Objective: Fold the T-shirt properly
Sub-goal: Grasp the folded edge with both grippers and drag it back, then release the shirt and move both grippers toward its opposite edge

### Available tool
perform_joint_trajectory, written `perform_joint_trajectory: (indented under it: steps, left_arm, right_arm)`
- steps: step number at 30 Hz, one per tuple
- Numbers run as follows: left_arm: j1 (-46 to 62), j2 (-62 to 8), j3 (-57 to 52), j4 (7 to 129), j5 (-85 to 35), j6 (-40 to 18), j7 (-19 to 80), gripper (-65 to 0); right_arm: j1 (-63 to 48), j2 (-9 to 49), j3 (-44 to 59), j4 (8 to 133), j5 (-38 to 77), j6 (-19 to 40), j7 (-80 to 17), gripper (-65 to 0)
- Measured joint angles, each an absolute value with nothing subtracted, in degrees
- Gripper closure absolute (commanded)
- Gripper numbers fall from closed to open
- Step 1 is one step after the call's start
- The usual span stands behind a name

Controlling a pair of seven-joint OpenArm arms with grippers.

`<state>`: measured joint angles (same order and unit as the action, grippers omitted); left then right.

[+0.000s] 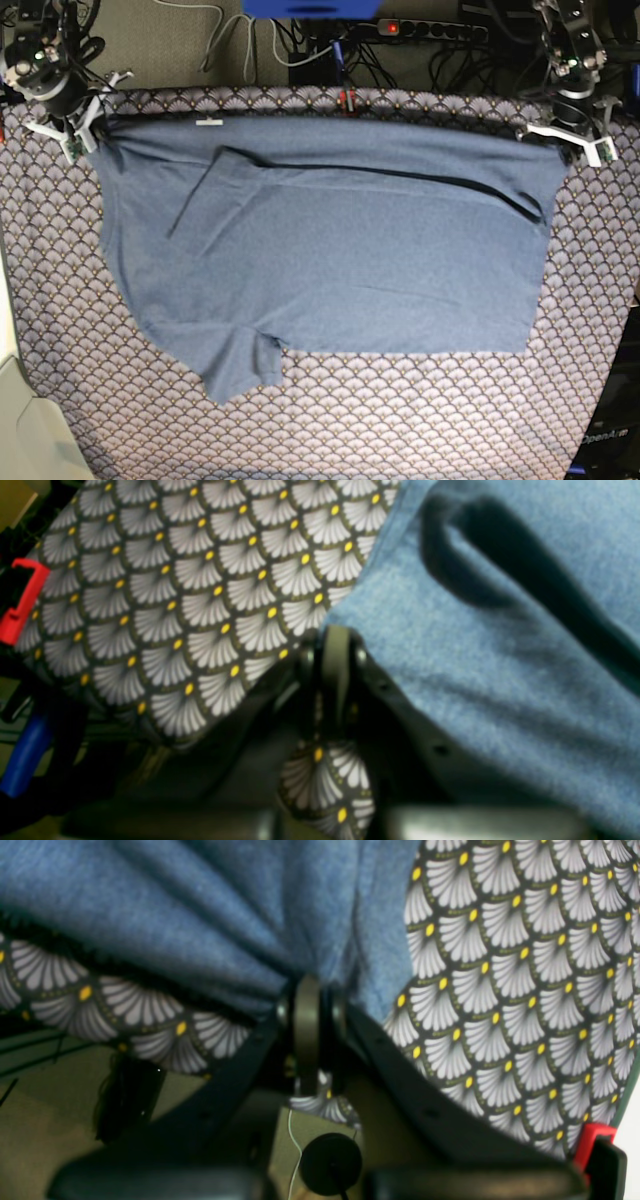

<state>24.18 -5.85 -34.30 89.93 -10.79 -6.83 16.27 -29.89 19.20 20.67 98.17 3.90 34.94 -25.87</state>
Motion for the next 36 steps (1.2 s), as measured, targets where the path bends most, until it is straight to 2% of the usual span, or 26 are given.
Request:
perform_joint_trajectory:
  steps: [6, 8, 10, 15, 17, 22, 27, 32, 36]
  left_arm:
    - [24.27, -5.85, -34.30, 89.60, -10.79, -6.87, 16.10, -1.0]
    - [24.27, -5.87, -34.30, 89.60, -10.79, -6.87, 16.08, -2.0]
    - [24.27, -5.85, -34.30, 89.60, -10.79, -6.81, 16.10, -7.3]
    - [24.45, -6.00, -34.41, 89.60, -10.63, -5.96, 16.43, -28.8]
    - [24.45, -6.04, -34.41, 89.62, -10.59, -6.11, 18.17, -32.7]
    - [24.32, -6.07, -34.98, 89.82, -10.61, -6.11, 18.44, -37.7]
    - [23.20, -6.09, -40.47, 91.42, -13.96, -5.65, 18.76, -38.8]
    - [20.67, -8.47, -43.16, 93.43, -19.05, -5.80, 19.25, -38.8]
    - [16.10, -9.39, -43.20, 93.38, -19.20, -5.63, 18.94, -38.7]
  right_arm:
    - [-29.89, 19.22, 20.73, 98.17, 3.90, 34.94, -25.91, 0.0]
    - [-29.87, 18.87, 20.80, 98.17, 3.90, 34.92, -26.04, -3.5]
    - [-29.78, 18.09, 20.95, 98.17, 3.79, 34.92, -26.39, -9.8]
    - [-29.89, 18.41, 21.04, 98.15, 3.36, 34.72, -26.79, -29.8]
    - [-29.91, 18.41, 21.06, 98.15, 3.42, 34.74, -26.79, -33.1]
    - [-29.91, 18.22, 22.98, 99.33, 3.46, 34.74, -26.96, -33.6]
    - [-29.34, 18.39, 28.69, 102.43, 3.25, 34.72, -27.09, -33.6]
    - [-22.74, 20.82, 29.17, 103.44, 3.49, 34.83, -26.72, -33.8]
    - [-13.61, 23.00, 25.08, 100.07, 2.83, 34.85, -27.31, -34.0]
